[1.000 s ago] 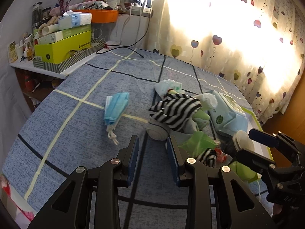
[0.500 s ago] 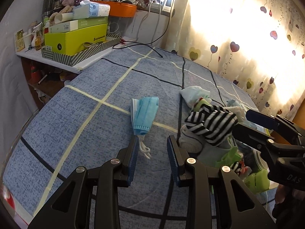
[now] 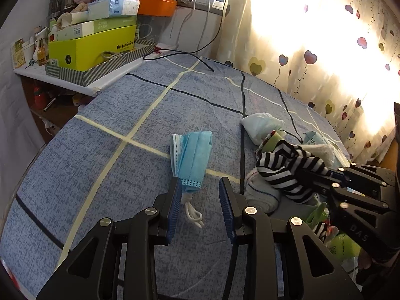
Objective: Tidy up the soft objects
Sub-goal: 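Close the left gripper on the blue face mask while the right gripper lifts the striped sock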
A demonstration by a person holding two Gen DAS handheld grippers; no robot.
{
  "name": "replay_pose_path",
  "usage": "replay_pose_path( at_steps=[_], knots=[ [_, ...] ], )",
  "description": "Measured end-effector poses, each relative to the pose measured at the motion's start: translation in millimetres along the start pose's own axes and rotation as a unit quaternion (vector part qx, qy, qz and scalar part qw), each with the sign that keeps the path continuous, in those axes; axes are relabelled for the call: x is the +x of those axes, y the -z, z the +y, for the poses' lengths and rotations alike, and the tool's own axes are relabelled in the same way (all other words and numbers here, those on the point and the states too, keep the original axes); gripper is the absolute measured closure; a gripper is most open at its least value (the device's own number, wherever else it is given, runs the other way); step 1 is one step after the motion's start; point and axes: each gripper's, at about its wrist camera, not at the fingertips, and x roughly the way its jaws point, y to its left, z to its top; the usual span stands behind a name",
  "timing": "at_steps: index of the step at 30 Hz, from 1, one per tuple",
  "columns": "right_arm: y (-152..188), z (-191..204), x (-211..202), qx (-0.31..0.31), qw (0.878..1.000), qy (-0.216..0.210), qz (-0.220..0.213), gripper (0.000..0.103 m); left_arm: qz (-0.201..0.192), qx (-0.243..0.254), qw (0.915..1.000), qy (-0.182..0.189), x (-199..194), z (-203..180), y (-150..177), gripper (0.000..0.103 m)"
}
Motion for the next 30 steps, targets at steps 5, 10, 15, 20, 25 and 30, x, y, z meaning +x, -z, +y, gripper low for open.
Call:
replay_pose_path(
  at_steps=[5,10,15,20,25,30],
  knots=[
    [-0.8,-11.1,-22.9,0.025,0.999,-0.011,-0.034,0.095,0.004,0.002,1.0,0.002,8.7,0.2,-3.5,0.071],
    [-0.2,-20.7,-43.9,0.041,0.997,-0.014,-0.059,0.095,0.005,0.003,1.0,-0.002,18.1,1.4,-8.3,0.071],
    [2.4,-24.1,-54.4,0.047,0.996,-0.018,-0.068,0.095,0.011,0.015,0.9997,-0.014,30.8,-1.9,-13.5,0.063],
    [5.7,-26.6,-58.6,0.051,0.996,-0.018,-0.072,0.095,0.03,0.02,0.9987,-0.037,48.2,-0.8,-14.8,0.063],
    [7.5,-29.1,-63.9,0.056,0.995,-0.018,-0.079,0.095,0.032,0.014,0.9987,-0.038,50.2,3.6,-11.4,0.075],
    [11.2,-31.5,-72.9,0.063,0.994,-0.017,-0.089,0.095,0.013,0.013,0.9994,-0.03,36.7,1.0,-11.1,0.082]
  ],
)
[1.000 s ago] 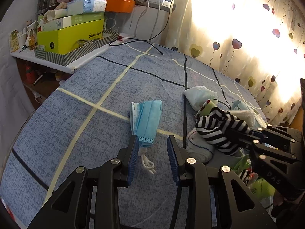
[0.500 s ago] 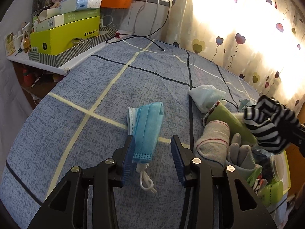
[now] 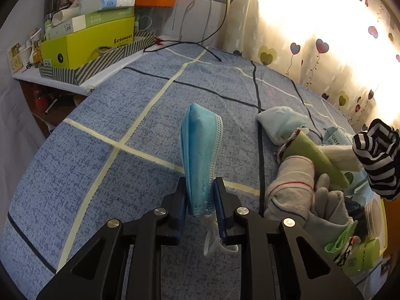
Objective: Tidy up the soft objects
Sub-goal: 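Carry the blue mask and striped sock over the green-rimmed white tray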
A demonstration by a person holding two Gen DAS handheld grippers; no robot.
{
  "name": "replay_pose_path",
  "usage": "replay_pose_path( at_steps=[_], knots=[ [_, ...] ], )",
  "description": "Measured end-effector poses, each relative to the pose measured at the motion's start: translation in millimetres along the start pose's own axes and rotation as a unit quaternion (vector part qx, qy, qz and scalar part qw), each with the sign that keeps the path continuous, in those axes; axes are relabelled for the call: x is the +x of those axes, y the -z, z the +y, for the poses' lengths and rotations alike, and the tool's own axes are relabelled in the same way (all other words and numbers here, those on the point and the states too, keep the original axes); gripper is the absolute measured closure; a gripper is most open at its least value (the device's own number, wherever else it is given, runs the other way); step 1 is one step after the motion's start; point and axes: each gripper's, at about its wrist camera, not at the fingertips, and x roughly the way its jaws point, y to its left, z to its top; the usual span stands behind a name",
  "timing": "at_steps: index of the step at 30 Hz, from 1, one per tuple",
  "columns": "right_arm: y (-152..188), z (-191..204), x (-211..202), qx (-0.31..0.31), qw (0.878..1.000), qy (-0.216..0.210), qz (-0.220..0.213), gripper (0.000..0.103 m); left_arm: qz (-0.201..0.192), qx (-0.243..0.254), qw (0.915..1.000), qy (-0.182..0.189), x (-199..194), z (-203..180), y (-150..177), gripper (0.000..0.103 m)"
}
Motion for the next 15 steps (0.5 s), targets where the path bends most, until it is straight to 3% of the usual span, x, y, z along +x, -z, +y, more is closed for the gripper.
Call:
replay_pose_path(
  at_steps=[15],
  knots=[
    [16.0,-13.2,-48.5,0.026,0.999,0.011,-0.035,0.095,-0.051,0.04,0.9955,0.07,-77.8,-58.2,10.2,0.083]
  ],
)
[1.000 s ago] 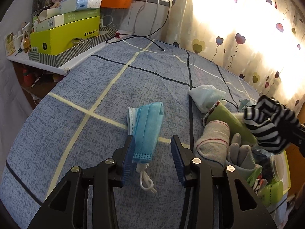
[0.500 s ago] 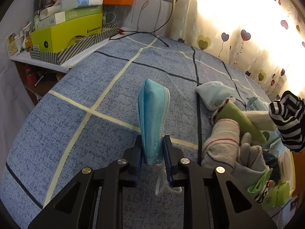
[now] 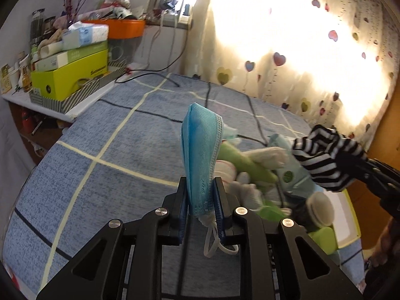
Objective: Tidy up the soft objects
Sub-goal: 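Carry the blue mask and striped sock over the green-rimmed white tray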
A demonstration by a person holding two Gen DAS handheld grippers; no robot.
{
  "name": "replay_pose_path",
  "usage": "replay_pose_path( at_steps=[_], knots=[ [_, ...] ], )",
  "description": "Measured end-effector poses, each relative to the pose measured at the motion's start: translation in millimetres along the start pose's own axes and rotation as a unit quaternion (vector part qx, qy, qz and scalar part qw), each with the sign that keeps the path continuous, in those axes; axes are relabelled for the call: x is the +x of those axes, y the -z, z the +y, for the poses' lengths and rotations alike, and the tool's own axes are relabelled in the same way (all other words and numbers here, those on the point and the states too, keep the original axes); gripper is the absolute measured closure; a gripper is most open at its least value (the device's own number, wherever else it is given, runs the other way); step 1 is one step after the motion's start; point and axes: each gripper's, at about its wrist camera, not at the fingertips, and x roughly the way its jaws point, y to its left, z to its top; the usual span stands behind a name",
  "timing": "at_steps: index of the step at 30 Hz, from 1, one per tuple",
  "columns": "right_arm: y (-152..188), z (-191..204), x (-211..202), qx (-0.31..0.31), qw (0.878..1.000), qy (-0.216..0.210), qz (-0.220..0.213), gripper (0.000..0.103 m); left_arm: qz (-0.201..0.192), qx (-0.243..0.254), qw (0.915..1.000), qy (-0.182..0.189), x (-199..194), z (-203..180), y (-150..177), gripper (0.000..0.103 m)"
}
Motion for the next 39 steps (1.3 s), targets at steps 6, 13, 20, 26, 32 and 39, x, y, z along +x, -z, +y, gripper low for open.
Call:
replay_pose_path(
  at_steps=[6,13,20,26,32,39],
  knots=[
    [10.9,-21.0,-25.4,0.021,1.0,0.019,-0.012,0.095,0.003,0.026,0.9993,0.026,-4.2,-33.9,-0.9,0.083],
    [24.1,-52.2,-49.4,0.052,0.997,0.045,-0.024,0.095,0.011,0.059,0.9967,0.054,0.2,-78.5,-3.7,0.083],
    [36.8,-82.7,-68.6,0.082,0.994,0.066,-0.036,0.095,0.015,0.089,0.9931,0.075,4.4,-117.9,-8.9,0.083],
    [50.1,-112.7,-80.7,0.112,0.989,0.084,-0.04,0.095,0.022,0.114,0.9888,0.094,9.4,-153.7,-10.9,0.083],
    [66.6,-143.1,-89.5,0.143,0.984,0.101,-0.039,0.095,0.037,0.137,0.9839,0.108,20.4,-186.8,-7.0,0.083],
    [85.5,-175.2,-87.5,0.172,0.978,0.114,-0.028,0.095,0.061,0.155,0.979,0.118,36.7,-220.5,0.0,0.083]
  ],
)
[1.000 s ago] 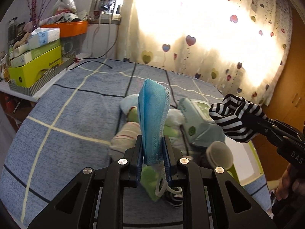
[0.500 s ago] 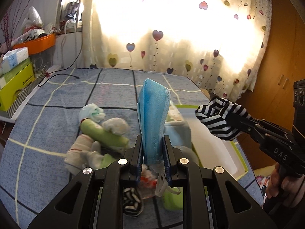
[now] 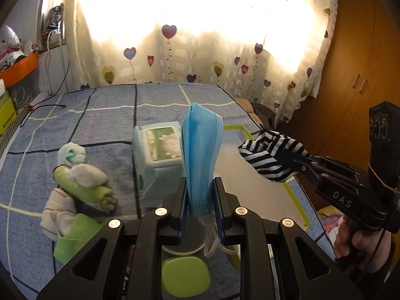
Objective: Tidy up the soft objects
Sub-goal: 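Carry the blue mask and striped sock over the green-rimmed white tray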
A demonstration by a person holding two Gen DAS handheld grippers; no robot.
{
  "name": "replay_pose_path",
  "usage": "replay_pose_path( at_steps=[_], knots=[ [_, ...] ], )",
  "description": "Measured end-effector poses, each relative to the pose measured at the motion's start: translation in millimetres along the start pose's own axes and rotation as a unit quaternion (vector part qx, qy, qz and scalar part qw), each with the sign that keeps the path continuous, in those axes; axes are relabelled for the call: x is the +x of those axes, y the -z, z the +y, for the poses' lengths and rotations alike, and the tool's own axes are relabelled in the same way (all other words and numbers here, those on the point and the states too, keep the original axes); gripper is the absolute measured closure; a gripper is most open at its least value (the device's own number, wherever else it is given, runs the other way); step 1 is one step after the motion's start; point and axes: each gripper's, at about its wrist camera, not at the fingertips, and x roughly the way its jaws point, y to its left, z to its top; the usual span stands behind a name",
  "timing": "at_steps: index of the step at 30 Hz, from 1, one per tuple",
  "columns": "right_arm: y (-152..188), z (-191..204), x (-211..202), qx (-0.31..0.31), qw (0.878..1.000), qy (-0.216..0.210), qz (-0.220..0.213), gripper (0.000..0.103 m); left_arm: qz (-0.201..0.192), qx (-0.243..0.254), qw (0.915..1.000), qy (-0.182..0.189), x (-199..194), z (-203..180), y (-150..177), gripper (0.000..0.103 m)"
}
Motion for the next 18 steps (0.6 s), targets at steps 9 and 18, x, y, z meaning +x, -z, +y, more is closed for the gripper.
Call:
replay_pose_path(
  at_steps=[9,18],
  knots=[
    [7.1,-35.3,34.7,0.021,0.999,0.016,0.035,0.095,0.047,0.003,0.9989,-0.001,43.1,-22.1,-5.0,0.083],
    [4.7,-55.9,62.5,0.028,0.998,0.026,0.054,0.092,0.08,0.005,0.9968,-0.001,75.0,-34.9,-6.8,0.083]
  ],
)
